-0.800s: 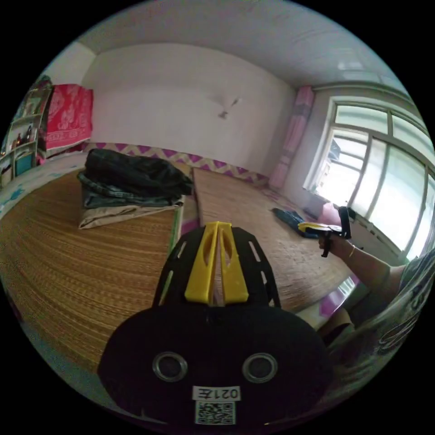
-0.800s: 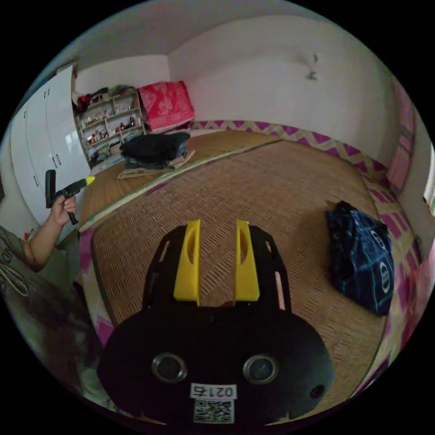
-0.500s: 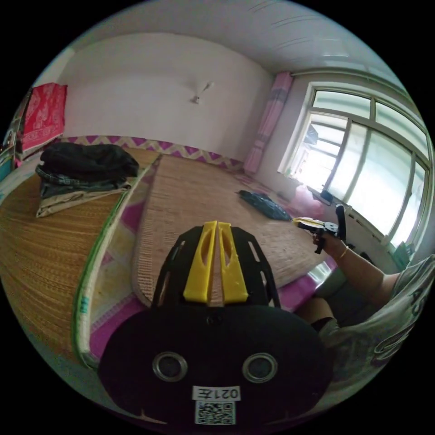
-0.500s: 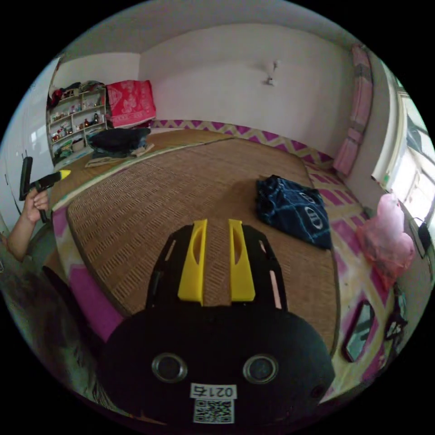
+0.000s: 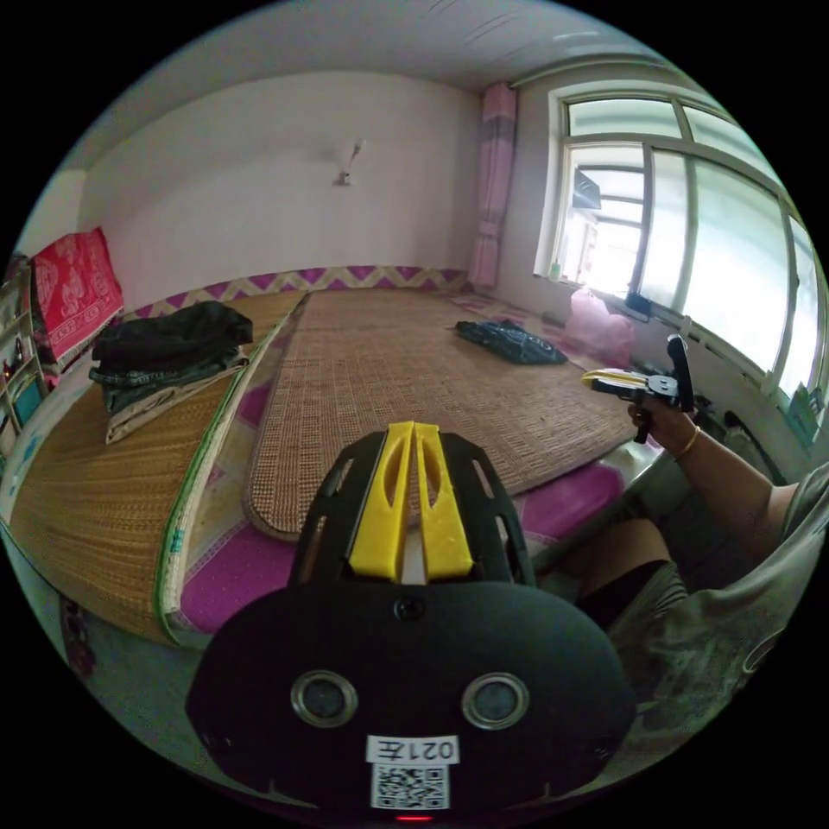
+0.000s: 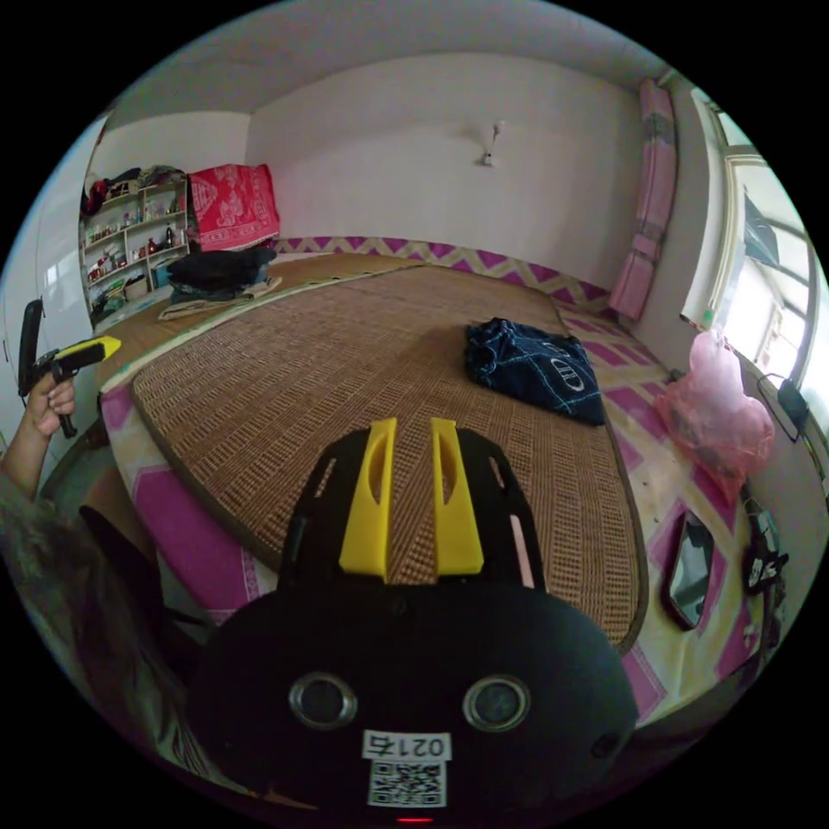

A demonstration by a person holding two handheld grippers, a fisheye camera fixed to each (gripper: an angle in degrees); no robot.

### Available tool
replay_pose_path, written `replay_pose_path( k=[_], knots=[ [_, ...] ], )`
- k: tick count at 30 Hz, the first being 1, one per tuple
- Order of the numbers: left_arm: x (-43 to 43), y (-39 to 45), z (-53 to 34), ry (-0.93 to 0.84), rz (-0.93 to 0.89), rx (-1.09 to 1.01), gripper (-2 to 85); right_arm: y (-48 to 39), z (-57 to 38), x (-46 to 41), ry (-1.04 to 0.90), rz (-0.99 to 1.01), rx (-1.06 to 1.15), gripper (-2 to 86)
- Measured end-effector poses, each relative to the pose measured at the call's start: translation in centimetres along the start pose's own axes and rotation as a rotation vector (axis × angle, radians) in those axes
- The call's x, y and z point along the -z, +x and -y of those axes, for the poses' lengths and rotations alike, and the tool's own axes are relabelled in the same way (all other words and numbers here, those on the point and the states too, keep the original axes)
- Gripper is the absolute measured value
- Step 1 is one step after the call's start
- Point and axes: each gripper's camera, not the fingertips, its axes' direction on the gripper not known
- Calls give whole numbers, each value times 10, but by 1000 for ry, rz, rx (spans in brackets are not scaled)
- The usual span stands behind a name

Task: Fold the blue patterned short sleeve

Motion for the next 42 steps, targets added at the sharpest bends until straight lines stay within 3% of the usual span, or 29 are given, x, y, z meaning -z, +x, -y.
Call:
replay_pose_path(
  k=[6,16,20,23,30,36,38,42],
  knots=[
    [-38,8,-21,-48,21,56,-10,16,51,-41,-46,-160,66,104],
    [-84,16,-40,-96,11,50,-10,41,154,-202,-294,-235,139,180],
    [-95,13,-44,-88,-4,42,-10,51,170,-238,-337,-362,45,114],
    [-102,9,-47,-81,9,48,-10,53,177,-251,-373,-440,100,73],
    [-120,-7,-55,-110,-27,62,-10,72,218,-202,-381,-218,-36,62],
    [-170,-31,-65,-243,-52,103,-10,-11,240,-155,-440,-3,104,63],
    [-200,-43,-72,-438,-79,114,-10,-45,238,-152,-463,128,110,63],
    [-198,-61,-80,-421,-70,80,-10,-100,229,-160,-472,319,123,63]
  ],
)
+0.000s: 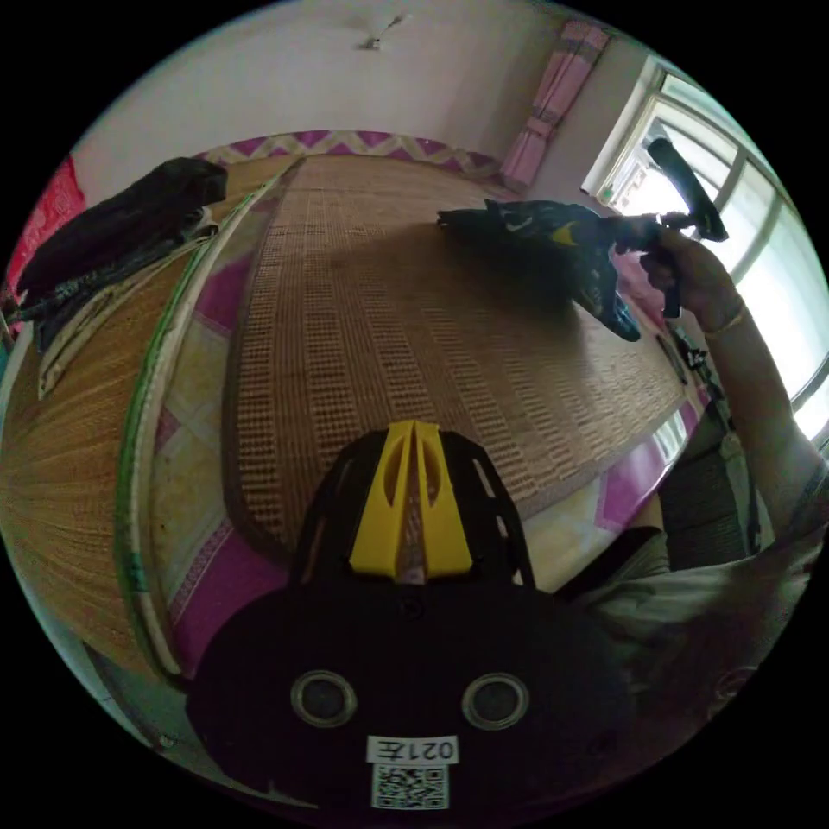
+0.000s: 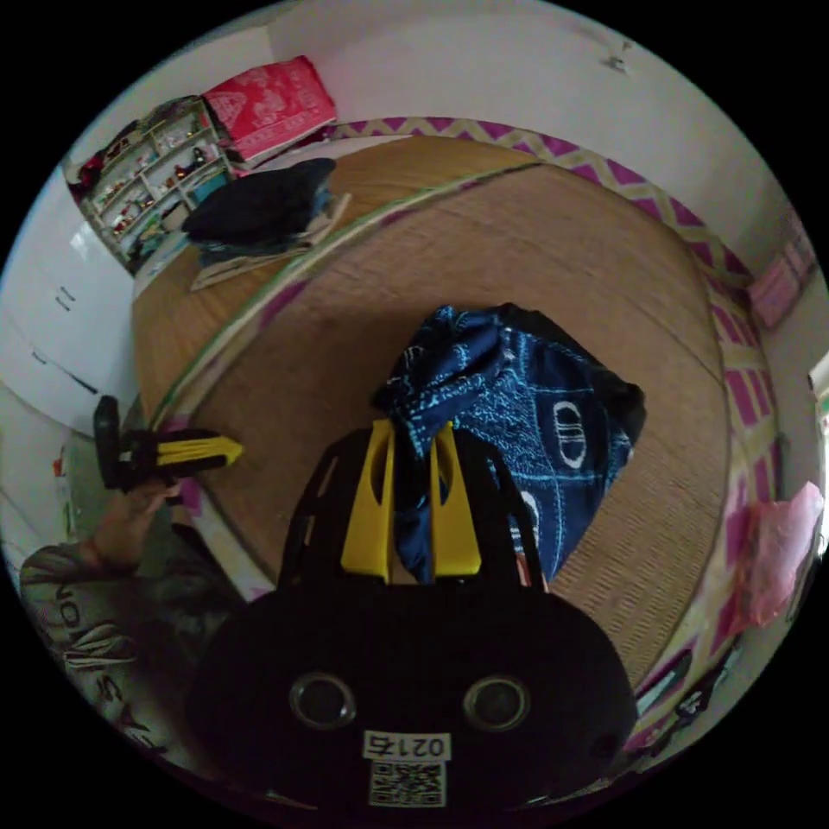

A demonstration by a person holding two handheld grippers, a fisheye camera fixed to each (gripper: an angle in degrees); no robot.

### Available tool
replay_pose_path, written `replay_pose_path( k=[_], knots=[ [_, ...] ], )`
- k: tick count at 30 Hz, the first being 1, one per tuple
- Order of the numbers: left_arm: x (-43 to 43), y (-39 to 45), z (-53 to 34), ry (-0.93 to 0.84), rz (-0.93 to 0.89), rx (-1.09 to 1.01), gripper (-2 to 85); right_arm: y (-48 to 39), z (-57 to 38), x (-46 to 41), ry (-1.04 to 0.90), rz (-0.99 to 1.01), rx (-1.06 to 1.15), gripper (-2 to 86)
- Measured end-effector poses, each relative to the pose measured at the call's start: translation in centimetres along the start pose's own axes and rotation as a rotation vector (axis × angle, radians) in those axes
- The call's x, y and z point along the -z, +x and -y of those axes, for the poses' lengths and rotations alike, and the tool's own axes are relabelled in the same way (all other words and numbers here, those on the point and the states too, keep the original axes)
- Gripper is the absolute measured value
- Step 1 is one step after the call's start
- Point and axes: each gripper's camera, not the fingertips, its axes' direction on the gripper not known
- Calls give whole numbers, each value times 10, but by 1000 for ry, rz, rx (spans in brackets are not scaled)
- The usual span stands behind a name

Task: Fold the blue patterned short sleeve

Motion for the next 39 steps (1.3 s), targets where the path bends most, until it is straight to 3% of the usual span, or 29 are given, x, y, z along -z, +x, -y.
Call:
replay_pose_path(
  k=[5,10,13,19,25,28,29,35,39],
  knots=[
    [-1,-35,-9,48,-34,33,-9,-53,2,-42,29,183,42,72],
    [6,-52,-9,77,-37,75,-9,-37,-27,-44,83,216,4,90],
    [15,-53,-6,137,-58,74,-9,-29,-47,-34,109,182,41,98],
    [11,-57,28,185,-167,77,1,-11,-77,-17,195,85,65,31],
    [-10,-53,94,191,-112,51,68,90,-116,31,309,384,-139,11],
    [-47,-59,134,27,2,50,101,161,-156,78,417,488,-245,7],
    [-63,-65,143,-56,-45,40,101,190,-180,98,467,502,-281,6],
    [-70,-81,155,-51,-113,-43,16,325,-350,153,638,497,-565,5],
    [-70,-90,161,-53,-161,-27,6,384,-439,103,509,538,-768,6]
  ],
)
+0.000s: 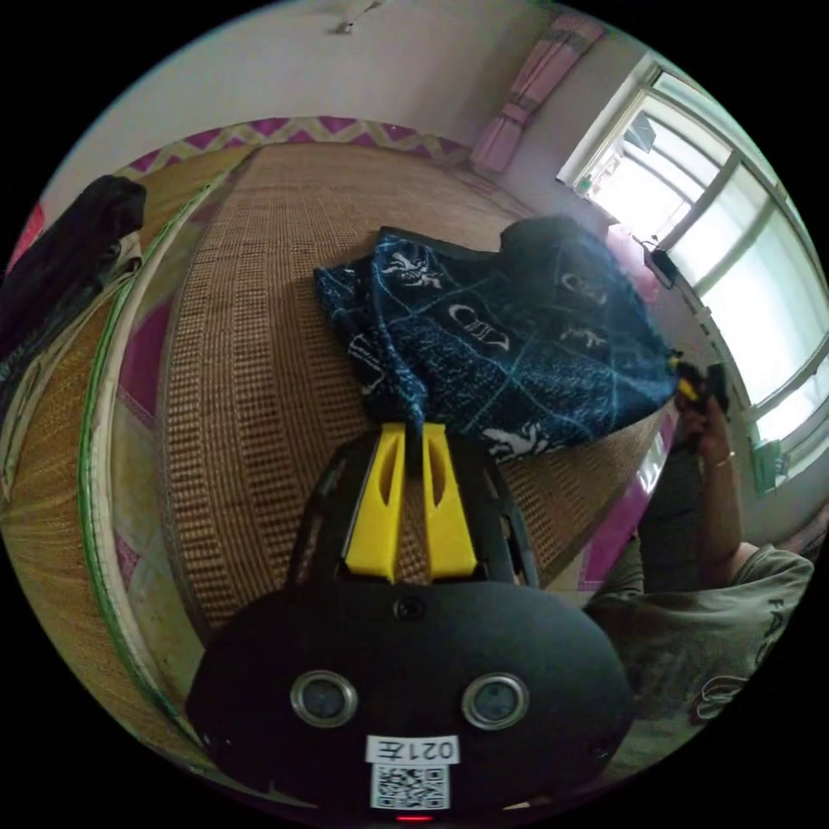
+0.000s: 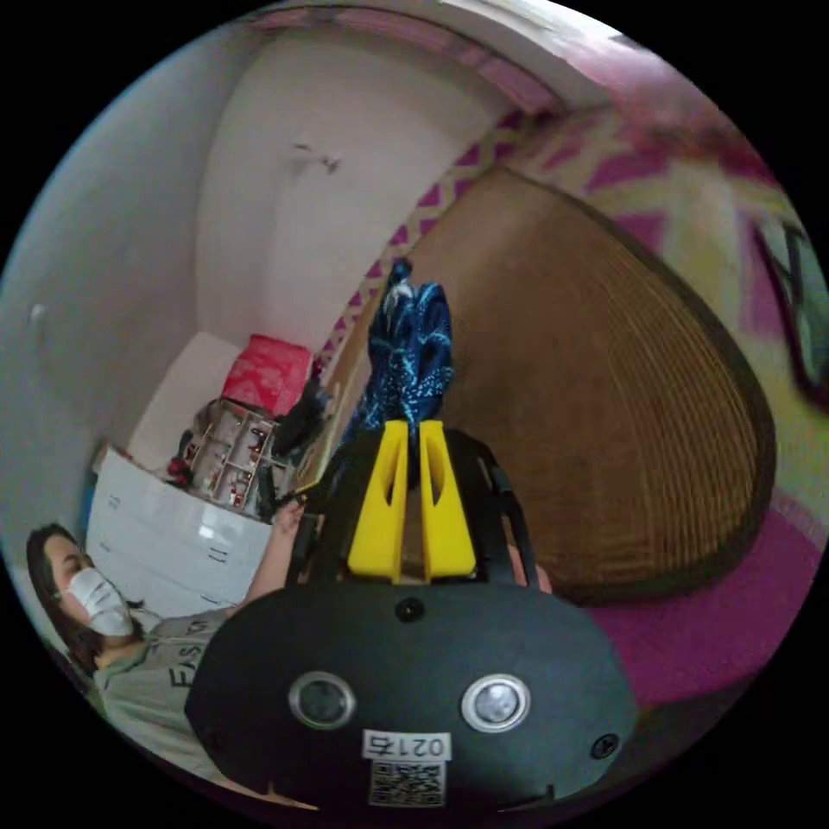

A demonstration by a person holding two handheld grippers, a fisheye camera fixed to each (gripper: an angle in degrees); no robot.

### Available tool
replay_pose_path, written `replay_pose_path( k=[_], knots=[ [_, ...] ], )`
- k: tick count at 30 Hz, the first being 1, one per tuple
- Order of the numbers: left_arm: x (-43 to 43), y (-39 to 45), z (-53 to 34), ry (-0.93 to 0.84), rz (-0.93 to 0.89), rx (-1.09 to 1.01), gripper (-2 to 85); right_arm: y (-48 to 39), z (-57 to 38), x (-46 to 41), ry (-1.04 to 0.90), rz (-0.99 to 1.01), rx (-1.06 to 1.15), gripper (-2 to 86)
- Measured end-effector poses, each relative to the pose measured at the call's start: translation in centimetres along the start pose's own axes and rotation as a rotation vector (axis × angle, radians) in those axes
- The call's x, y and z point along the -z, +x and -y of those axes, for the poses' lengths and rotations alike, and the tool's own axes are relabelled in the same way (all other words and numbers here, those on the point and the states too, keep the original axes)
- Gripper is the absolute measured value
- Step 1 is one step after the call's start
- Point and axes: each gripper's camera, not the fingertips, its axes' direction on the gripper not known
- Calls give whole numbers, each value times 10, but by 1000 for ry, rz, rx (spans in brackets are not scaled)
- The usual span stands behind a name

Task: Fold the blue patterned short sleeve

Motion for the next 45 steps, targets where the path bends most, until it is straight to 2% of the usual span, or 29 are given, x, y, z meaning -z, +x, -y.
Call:
replay_pose_path(
  k=[2,6,10,13,14,15,17,18,21,24,28,32,33,36,38,41,45],
  knots=[
    [5,-1,-1,11,15,19,4,47,-16,-4,-73,74,-94,10],
    [19,4,-10,6,38,0,7,22,-19,23,-37,96,34,25],
    [45,2,-14,36,82,-31,18,-28,8,35,-7,-142,289,68],
    [91,-6,0,271,272,12,10,-41,55,20,8,-353,374,89],
    [103,-11,13,333,277,11,8,-42,78,12,7,-399,401,93],
    [106,-14,23,335,243,-1,9,-40,90,7,-10,-408,409,95],
    [95,-29,75,269,25,-49,49,-28,141,-22,-111,-384,395,110],
    [88,-34,89,246,-23,-53,60,-23,153,-30,-139,-385,379,111],
    [51,-60,148,106,-34,-25,109,0,199,-65,-235,-423,305,116],
    [26,-93,184,21,5,46,116,24,225,-84,-300,-389,206,111],
    [12,-123,212,-23,-99,114,105,41,238,-79,-275,-272,149,77],
    [12,-138,227,-73,-211,130,21,50,235,-80,-277,-193,110,25],
    [17,-139,227,-52,-209,124,14,48,234,-77,-265,-192,116,21],
    [68,-137,216,166,-303,34,-4,21,224,-47,-186,-104,197,7],
    [124,-123,194,304,-377,-116,-7,-17,205,-4,-135,14,314,0],
    [197,-93,141,418,-445,-343,-8,-73,154,57,-127,141,500,-3],
    [260,-60,53,468,-495,-534,-8,-129,52,127,-155,221,725,-4]
  ],
)
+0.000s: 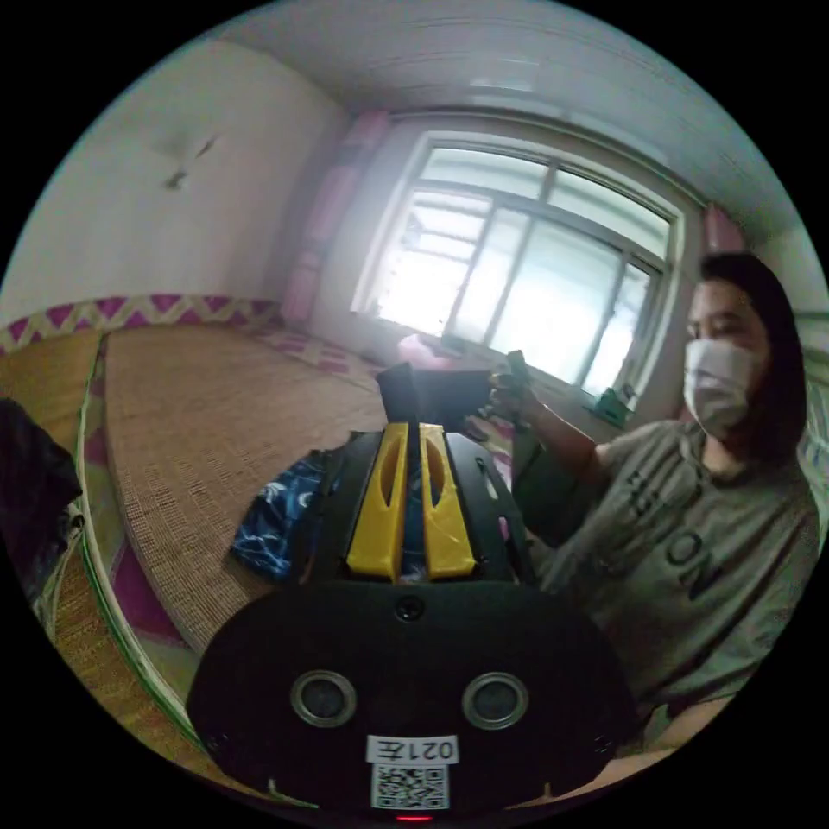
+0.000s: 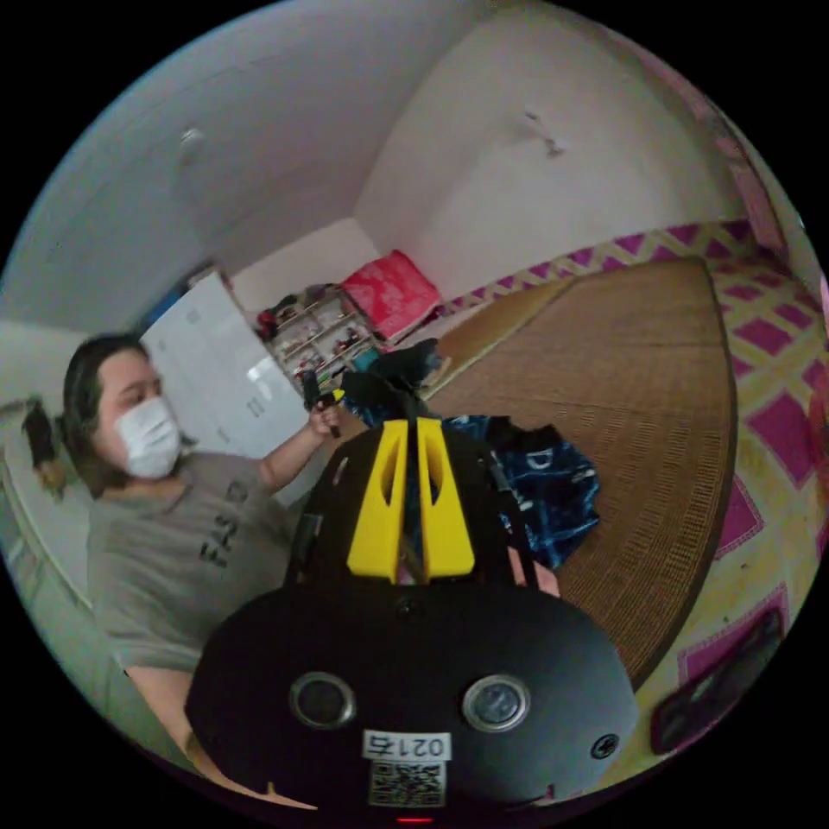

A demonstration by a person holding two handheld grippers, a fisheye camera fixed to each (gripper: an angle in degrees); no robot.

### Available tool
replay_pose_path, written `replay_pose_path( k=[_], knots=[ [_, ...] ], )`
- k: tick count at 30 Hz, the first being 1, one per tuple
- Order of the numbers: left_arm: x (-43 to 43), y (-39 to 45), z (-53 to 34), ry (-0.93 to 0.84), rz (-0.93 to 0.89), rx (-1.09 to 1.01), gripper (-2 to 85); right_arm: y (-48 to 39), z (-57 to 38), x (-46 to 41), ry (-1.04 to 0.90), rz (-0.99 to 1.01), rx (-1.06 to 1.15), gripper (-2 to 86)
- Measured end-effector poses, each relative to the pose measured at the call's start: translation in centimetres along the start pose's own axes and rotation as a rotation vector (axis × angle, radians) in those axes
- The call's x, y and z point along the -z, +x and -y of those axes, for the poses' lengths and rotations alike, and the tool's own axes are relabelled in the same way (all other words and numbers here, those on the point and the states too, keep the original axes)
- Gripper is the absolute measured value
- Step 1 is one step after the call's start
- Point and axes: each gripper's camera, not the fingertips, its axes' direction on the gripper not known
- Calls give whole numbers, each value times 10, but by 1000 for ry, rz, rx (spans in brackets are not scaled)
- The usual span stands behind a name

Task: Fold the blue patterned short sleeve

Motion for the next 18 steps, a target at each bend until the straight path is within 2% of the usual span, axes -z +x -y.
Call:
replay_pose_path(
  k=[2,7,12,14,16,18],
  knots=[
    [23,49,-28,-14,-28,-46,-8,-67,-47,11,-33,13,95,-4],
    [32,100,-94,-86,-109,-8,-8,-135,-159,2,-99,54,163,-3],
    [-4,86,-159,-302,-142,176,-7,-117,-247,-39,-280,115,24,5],
    [-15,67,-178,-382,-124,227,-6,-90,-267,-69,-441,88,-102,22],
    [-7,58,-175,-363,-124,195,-6,-77,-261,-78,-477,92,-141,46],
    [11,48,-157,-248,-106,141,-5,-74,-236,-68,-361,79,-93,79]
  ],
)
